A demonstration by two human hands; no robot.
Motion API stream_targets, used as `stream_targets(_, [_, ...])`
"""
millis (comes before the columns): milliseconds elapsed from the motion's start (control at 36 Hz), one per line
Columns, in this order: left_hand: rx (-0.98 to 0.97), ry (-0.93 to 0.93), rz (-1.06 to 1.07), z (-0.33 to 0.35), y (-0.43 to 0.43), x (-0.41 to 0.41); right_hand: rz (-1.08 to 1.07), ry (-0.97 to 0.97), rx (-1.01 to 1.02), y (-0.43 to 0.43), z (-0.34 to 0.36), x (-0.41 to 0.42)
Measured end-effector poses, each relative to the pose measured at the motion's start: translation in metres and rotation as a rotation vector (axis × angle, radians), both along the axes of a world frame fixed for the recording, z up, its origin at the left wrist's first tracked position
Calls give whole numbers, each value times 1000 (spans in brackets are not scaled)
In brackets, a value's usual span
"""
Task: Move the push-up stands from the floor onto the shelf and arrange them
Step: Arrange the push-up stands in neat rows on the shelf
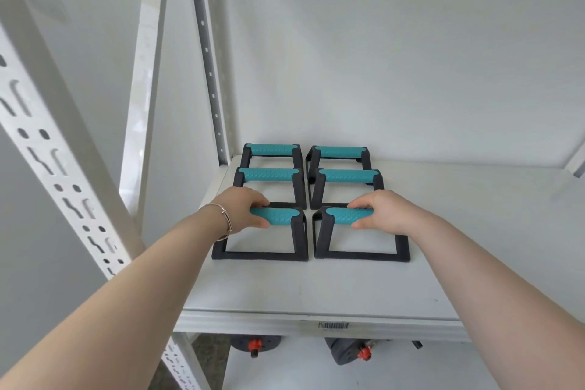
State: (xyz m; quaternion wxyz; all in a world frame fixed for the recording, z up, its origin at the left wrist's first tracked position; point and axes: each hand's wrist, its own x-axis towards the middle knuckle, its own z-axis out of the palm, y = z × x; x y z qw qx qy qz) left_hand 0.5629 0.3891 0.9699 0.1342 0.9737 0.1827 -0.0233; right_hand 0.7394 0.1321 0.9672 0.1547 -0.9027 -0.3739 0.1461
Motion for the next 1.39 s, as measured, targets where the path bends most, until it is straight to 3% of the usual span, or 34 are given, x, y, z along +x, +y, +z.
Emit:
stream_targets(167, [5,-22,-35,-1,-10,4,31,-87,-15,10,-2,-3])
stream_targets(417, [-10,-36,-21,1,-12,6,46,-73,36,15,-3,-6])
stream_targets(722, [-53,-43,-22,-2,-16,7,46,-78,-53,17,0,-8])
stream_targets(1083, [-46,-123,9,-12,-21,15,38,-30,75,25,-12,-15])
stream_targets(1389, [-15,-136,-10,-17,-17,17,29,-38,62,25,-9,-17])
